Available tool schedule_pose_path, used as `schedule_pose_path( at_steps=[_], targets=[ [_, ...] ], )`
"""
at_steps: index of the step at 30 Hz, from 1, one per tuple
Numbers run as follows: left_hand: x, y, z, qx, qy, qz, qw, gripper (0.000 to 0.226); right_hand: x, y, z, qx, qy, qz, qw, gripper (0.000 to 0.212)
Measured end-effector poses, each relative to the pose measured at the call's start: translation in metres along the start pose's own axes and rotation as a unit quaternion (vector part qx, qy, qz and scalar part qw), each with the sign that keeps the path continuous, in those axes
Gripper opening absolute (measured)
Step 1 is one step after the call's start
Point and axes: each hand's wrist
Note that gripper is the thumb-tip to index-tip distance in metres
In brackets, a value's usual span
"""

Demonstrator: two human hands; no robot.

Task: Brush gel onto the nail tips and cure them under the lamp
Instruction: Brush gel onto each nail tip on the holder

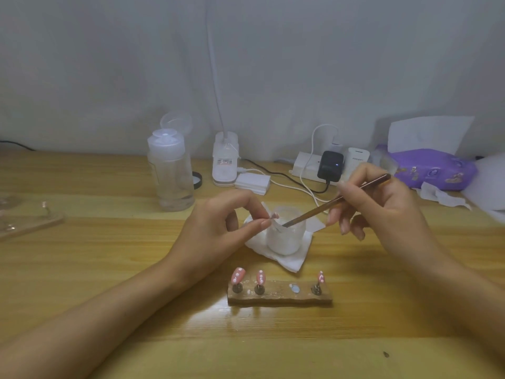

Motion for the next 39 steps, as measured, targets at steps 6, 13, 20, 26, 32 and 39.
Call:
schedule_pose_path(
  at_steps=[6, 13, 20, 26, 32, 39],
  targets=[
    [0.001, 0.0, 0.001, 0.005, -0.019, 0.0, 1.0, 0.006, 0.007, -0.009, -0.015, -0.04, 0.129, -0.109, 0.985, 0.019],
    [0.0, 0.0, 0.0, 0.007, -0.03, 0.0, 1.0, 0.005, 0.004, -0.009, -0.023, -0.087, 0.198, -0.116, 0.969, 0.018],
    [0.0, 0.0, -0.001, 0.011, -0.033, -0.004, 0.999, 0.007, -0.001, -0.009, -0.024, -0.093, 0.178, -0.072, 0.977, 0.021],
    [0.0, -0.001, -0.002, 0.008, -0.022, -0.002, 1.0, 0.007, 0.002, -0.009, -0.024, -0.091, 0.189, -0.093, 0.973, 0.019],
    [-0.001, 0.0, 0.0, 0.01, -0.022, -0.007, 1.0, 0.008, 0.001, -0.009, -0.026, -0.096, 0.173, -0.085, 0.977, 0.019],
    [-0.001, -0.001, -0.001, 0.009, -0.025, -0.007, 1.0, 0.007, 0.0, -0.01, -0.023, -0.087, 0.157, -0.066, 0.982, 0.021]
  ],
)
Point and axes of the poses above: each hand's wrist, its own y-axis towards the middle knuckle, its own x-axis out of the back of the hand, z = x × y, and after that the axes turned 2 degrees about y, right-handed
